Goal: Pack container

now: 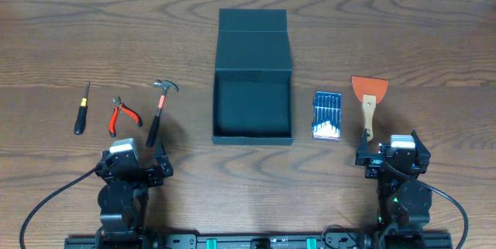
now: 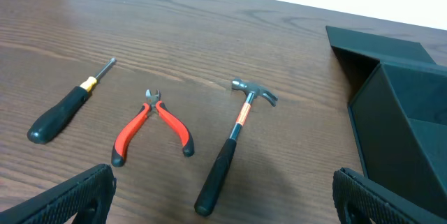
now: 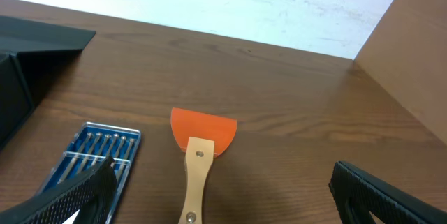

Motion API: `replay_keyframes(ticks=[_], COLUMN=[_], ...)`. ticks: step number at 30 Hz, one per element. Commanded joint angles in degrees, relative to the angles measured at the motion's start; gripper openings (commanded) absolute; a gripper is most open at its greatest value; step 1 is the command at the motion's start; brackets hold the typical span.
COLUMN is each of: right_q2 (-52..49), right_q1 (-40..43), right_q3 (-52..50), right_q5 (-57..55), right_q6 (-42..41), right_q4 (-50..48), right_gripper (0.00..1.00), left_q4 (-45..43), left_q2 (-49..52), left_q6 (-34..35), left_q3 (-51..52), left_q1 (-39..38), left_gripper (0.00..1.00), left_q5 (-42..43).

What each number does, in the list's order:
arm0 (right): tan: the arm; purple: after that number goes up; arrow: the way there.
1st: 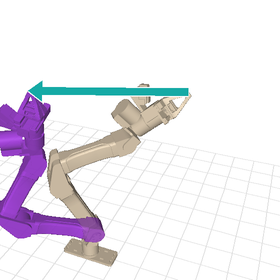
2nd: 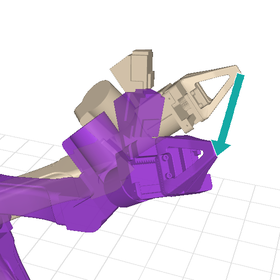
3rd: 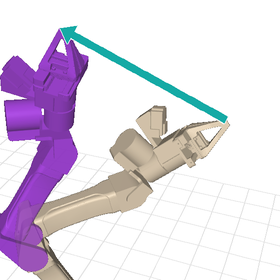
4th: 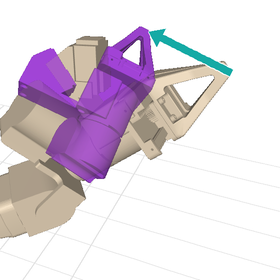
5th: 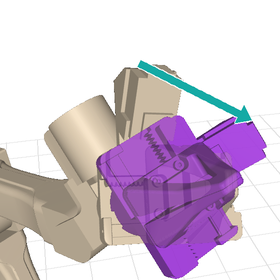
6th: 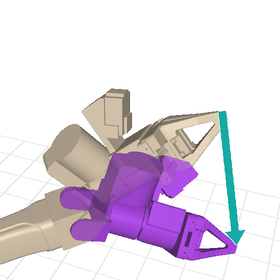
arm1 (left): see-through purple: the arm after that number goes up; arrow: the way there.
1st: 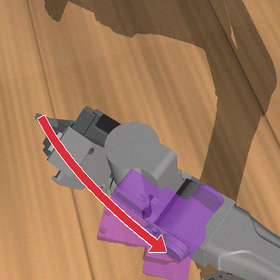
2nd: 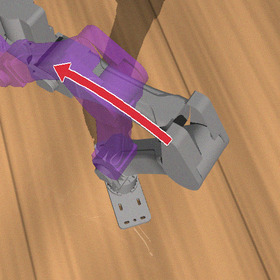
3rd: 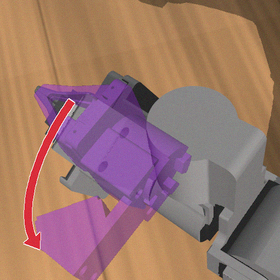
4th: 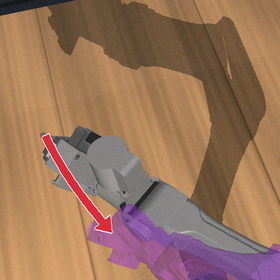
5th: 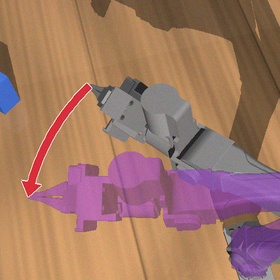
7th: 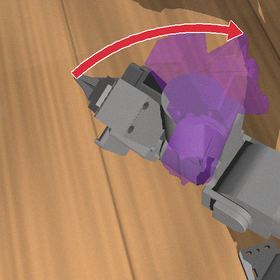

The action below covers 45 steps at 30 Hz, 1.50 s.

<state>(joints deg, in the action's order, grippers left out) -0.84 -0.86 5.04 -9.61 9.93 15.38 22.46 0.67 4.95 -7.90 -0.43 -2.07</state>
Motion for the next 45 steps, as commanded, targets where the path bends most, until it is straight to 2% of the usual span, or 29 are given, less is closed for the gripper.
replay_keyframes(ticks=[1, 23, 25, 27, 31, 34, 36, 39, 41, 45], right_q2=[0.5, 0.5, 0.5, 0.5, 0.5, 0.48, 0.39, -0.35, -1.01, -4.68], right_q1=[0.46, 0.46, 0.46, 0.44, 0.44, 0.44, 0.46, 0.46, 0.46, 0.46], right_q3=[-0.2, -0.2, -0.2, -0.2, -0.2, -0.2, -0.24, -0.24, -0.2, 2.56], right_q5=[0.2, 0.22, 3.21, 9.57, 18.75, 20.72, 18.43, 13.81, 13.46, 12.57], right_q6=[0.42, 0.42, 0.26, -2.95, -15.8, -27.76, -32.68, -34.71, -33.0, -30.93], right_q4=[0.04, 0.04, 0.02, 0.33, 0.22, 0.11, -0.15, -0.9, -2.23, -3.87], right_gripper=[0.99, 0.99, 0.99, 0.99, 0.99, 0.99, 0.99, 0.99, 0.99, 0.99], left_q4=[-0.11, -0.59, -1.16, 0.11, -0.37, -1.77, -2.21, -2.19, -1.92, -1.95], left_q2=[-0.44, -0.44, -0.44, -0.44, -0.28, -0.28, -0.28, 0.26, 1.81, 10.64], left_q6=[0.72, 0.72, 0.92, 3.8, 6.58, 11.28, 13.49, 15.67, 16.94, 20.5], left_q3=[1.27, 1.27, 1.27, 1.25, 1.25, 1.25, 1.01, -0.02, -1.57, -8.44], left_q1=[0.31, 0.31, 0.31, 0.31, 0.31, 0.31, 0.31, 0.31, 0.31, 0.31], left_gripper=[0.98, 0.98, 0.98, 0.98, 0.98, 0.98, 0.98, 0.98, 0.98, 0.98], left_q5=[-0.07, -0.07, 0.26, 4.42, 10.08, 10.97, 10.95, 10.88, 10.88, 10.86])
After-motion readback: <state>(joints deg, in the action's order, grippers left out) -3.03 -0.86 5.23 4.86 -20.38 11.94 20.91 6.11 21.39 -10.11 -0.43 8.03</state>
